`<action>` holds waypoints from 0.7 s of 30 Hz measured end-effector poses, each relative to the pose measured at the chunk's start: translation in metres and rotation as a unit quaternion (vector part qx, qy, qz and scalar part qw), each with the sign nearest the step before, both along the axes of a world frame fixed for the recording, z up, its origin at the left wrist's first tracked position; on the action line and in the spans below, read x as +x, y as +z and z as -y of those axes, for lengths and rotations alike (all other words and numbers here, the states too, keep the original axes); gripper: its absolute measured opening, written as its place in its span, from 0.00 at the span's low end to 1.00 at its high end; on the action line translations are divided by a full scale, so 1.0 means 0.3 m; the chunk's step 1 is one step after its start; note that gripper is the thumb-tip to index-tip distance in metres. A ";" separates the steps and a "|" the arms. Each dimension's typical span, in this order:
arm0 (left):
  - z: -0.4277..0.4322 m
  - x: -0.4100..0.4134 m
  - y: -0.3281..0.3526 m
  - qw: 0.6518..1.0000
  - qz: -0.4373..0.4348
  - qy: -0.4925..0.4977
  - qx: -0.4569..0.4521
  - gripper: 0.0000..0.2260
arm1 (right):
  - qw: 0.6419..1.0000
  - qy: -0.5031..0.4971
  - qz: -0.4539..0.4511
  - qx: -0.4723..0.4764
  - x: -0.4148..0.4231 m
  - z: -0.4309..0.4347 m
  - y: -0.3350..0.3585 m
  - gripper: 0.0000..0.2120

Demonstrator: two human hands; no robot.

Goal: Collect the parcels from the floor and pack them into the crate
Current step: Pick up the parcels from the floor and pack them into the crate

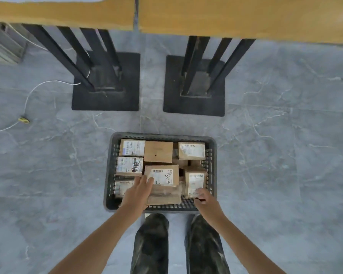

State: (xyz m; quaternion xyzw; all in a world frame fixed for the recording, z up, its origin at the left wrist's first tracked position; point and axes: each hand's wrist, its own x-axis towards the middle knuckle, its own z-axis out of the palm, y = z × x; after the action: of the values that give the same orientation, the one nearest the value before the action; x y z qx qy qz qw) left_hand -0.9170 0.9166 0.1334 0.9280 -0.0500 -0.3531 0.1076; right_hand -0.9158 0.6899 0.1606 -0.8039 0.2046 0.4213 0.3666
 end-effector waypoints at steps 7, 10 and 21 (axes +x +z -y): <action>0.070 -0.099 -0.479 1.000 -0.005 -0.024 0.019 0.26 | 1.000 -0.003 0.019 -0.009 -0.131 0.063 -0.379 0.13; 0.093 -0.137 -0.590 0.999 -0.028 -0.023 0.003 0.28 | 0.997 0.050 0.056 -0.031 -0.107 0.097 -0.490 0.12; 0.074 -0.139 -0.734 0.993 0.009 0.090 0.075 0.14 | 0.894 0.387 0.138 -0.180 0.189 0.134 -0.783 0.33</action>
State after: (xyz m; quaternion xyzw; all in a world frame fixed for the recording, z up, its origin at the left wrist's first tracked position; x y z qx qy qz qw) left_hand -0.9586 0.8945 -0.0867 0.9372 0.0599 -0.3367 0.0685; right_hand -0.8590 0.6497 -0.0744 -0.9217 -0.1026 0.3710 0.0481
